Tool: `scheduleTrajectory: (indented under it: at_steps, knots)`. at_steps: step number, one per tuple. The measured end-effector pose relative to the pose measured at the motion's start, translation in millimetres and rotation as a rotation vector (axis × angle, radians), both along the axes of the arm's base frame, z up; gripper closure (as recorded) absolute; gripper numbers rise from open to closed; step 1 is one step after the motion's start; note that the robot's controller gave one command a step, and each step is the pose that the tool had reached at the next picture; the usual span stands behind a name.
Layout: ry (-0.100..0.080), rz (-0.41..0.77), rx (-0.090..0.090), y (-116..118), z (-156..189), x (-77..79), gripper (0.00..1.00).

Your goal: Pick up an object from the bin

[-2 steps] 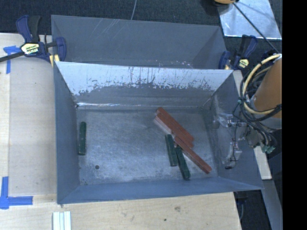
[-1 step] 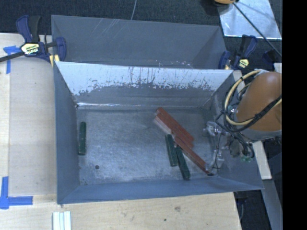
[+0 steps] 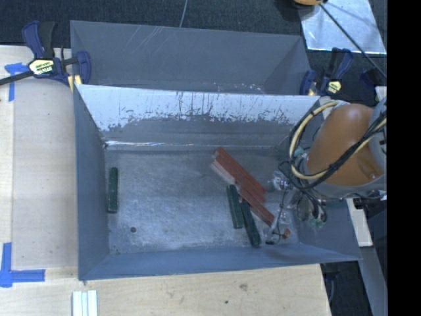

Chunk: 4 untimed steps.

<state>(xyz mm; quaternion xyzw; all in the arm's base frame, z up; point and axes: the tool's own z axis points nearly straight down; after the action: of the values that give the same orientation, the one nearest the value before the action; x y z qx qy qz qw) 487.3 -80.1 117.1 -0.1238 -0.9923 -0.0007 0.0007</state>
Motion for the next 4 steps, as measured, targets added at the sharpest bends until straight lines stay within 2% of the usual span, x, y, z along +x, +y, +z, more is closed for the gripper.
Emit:
scheduleTrajectory:
  at_steps: [1,2,3,4]
  knots:
    - [-0.006,0.03,-0.004,-45.3,3.1,0.7,0.0]
    - [0.002,-0.038,-0.001,-20.7,-50.0,-5.8,0.0]
    - [-0.004,-0.158,0.001,-42.1,-47.2,-1.7,1.0]
    - [-0.004,-0.157,0.001,-42.0,-47.2,-1.7,1.0]
